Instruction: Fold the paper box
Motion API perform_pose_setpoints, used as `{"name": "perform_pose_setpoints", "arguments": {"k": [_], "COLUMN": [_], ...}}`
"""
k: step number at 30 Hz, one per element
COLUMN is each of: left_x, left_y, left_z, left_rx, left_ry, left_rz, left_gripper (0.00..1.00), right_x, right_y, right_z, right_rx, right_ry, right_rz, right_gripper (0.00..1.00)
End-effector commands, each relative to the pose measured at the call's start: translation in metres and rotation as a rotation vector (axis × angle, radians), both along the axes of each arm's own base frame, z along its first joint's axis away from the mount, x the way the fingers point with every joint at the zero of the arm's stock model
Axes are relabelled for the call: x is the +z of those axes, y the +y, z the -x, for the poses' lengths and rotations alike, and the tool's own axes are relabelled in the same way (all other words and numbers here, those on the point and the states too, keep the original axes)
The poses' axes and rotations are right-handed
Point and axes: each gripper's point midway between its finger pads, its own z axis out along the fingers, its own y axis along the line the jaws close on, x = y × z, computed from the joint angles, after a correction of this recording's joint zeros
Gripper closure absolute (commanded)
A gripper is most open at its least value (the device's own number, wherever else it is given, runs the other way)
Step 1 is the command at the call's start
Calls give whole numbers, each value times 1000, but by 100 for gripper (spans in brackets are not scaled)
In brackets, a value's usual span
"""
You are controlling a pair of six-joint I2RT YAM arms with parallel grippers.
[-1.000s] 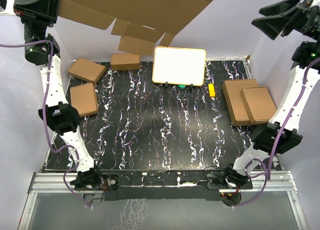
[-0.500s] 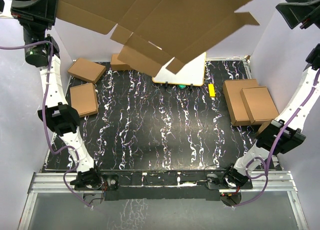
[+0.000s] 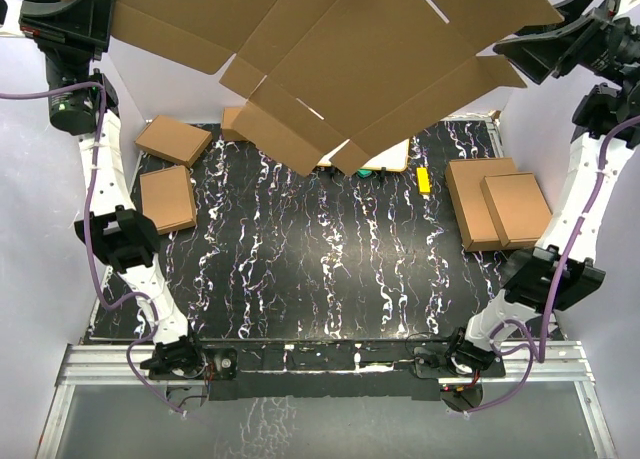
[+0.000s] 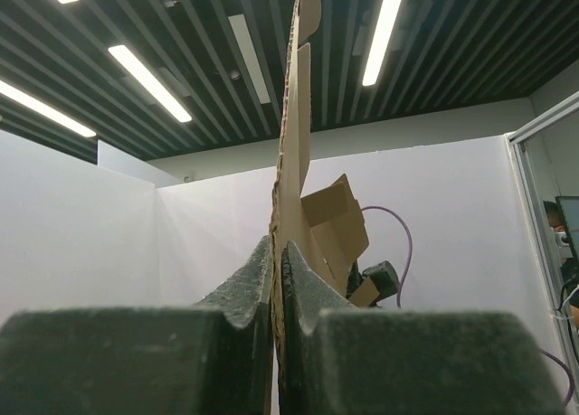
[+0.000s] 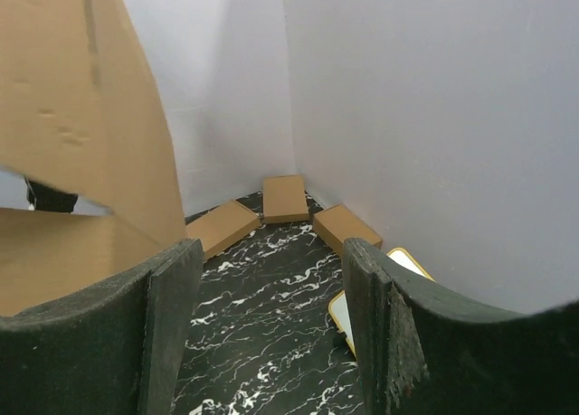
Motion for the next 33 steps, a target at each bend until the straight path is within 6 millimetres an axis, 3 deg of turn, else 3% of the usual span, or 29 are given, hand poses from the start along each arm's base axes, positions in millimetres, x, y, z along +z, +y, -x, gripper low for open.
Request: {"name": "perform_pose_setpoints", "arguments": {"k": [1,12,19,26,33], "left_x": [24,23,23,25,24], "left_y": [-9,-6,-4,-4,-3], "left_z": [63,61,62,62,57], "left_rx": [-18,-15,-27,-19,-5], "left_ry": [-141,-140,-145,-140,-127], "left_rz": [11,16,28,26,22], "left_gripper": [100,100,100,100,100], "right_x": [18,23,13,10,8], "right_y": [22,26,26,46,48], "right_z": [46,55,51,61,68], "right_rx": [16,19,31,97,94], "right_ry": [-53,20,42,38,61], "right_rz": [45,-1,3,15,17], "right_gripper": [32,32,32,32,32]}}
